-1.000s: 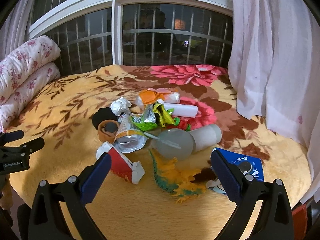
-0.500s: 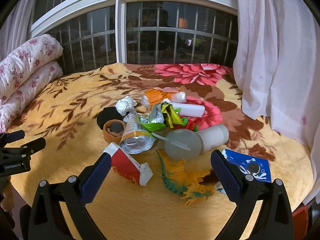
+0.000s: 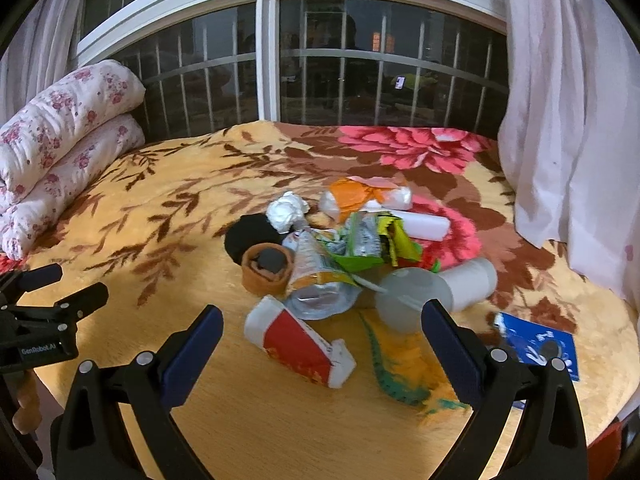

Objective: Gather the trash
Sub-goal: 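Move both tools toward the trash pile on the bed, then grasp the orange cup with the right tool while the left tool grasps the black sock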

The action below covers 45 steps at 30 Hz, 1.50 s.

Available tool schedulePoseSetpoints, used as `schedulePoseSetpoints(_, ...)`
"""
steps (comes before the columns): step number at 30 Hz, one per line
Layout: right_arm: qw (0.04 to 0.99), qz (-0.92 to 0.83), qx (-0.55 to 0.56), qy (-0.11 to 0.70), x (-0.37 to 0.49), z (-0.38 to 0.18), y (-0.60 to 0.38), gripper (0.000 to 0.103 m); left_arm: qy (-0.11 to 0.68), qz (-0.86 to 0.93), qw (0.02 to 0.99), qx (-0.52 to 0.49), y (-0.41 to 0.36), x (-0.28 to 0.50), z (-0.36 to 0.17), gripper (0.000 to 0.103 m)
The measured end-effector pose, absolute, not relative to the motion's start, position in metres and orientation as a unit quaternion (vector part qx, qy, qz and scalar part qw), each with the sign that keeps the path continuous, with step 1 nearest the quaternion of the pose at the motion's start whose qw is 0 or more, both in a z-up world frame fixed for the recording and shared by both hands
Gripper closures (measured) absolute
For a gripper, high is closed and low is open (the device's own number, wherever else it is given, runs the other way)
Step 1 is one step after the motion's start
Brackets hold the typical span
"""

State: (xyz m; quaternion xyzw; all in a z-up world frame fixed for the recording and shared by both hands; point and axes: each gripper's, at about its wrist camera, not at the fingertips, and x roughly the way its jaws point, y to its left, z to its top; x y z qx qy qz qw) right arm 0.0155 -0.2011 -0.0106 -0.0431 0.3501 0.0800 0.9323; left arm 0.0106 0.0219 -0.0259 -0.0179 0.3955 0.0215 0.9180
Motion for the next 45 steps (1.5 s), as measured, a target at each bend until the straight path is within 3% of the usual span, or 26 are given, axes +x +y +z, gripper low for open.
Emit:
schedulePoseSetpoints(33,0.889,0.196,-0.026,0.412,0.11,-0.049,-0.132,0.006,0.399,0.063,0.914,-0.031,0.072,0.02,-0.042,0.007)
schedulePoseSetpoints(38,0.877,0.196,-0.068,0.432,0.124,-0.062,-0.128,0.009,0.401,0.054,0.914,-0.038,0.072,0.024,-0.047,0.007)
schedulePoseSetpoints(45,0.86,0.181,-0.152,0.452,0.137,-0.084,-0.121,0.029,0.407,0.041,0.912,-0.041,0.066,0.028,-0.052,0.007)
